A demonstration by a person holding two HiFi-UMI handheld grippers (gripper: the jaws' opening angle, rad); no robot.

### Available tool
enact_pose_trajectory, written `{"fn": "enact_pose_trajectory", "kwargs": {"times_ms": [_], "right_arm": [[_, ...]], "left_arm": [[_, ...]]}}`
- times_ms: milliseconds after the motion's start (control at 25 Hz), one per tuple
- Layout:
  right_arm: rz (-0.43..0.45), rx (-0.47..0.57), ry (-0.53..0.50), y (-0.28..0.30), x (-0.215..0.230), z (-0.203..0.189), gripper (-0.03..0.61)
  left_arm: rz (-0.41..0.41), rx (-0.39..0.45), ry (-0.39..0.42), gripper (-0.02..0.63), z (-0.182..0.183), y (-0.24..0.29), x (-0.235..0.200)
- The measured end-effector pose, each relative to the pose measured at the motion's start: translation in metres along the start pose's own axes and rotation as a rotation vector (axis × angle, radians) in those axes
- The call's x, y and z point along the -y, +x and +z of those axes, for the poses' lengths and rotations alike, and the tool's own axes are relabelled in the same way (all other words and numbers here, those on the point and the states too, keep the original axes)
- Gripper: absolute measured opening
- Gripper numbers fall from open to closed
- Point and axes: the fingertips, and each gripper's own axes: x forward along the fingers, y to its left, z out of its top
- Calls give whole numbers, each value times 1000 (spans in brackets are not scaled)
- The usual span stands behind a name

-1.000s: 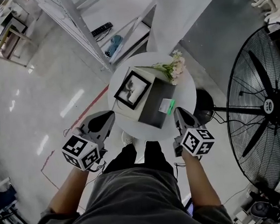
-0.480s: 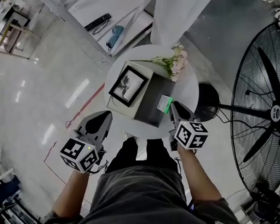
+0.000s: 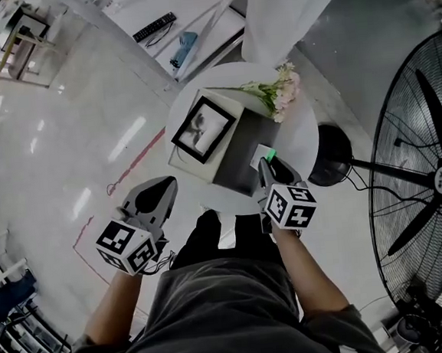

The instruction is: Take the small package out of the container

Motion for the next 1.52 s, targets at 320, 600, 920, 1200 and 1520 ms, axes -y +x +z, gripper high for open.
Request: {"fn": "enact_pose_trajectory", "kwargs": {"times_ms": [320, 600, 920, 1200, 1520], "right_arm": [[-43, 2, -42, 6, 3, -3, 84], [-40, 6, -62, 7, -2, -4, 26], [-16, 46, -64, -6, -10, 7, 25], [21, 125, -67, -31, -22, 39, 25], [60, 216, -110, -67, -43, 78, 25]], "left_arm": [[5, -11, -10, 15, -9, -5, -7], [-9, -17, -11, 15, -15, -5, -11], [-19, 10, 1, 15, -8, -16, -11], [-22, 54, 14, 15, 4, -29, -9], [-19, 123, 21, 15, 23, -45, -5]]}}
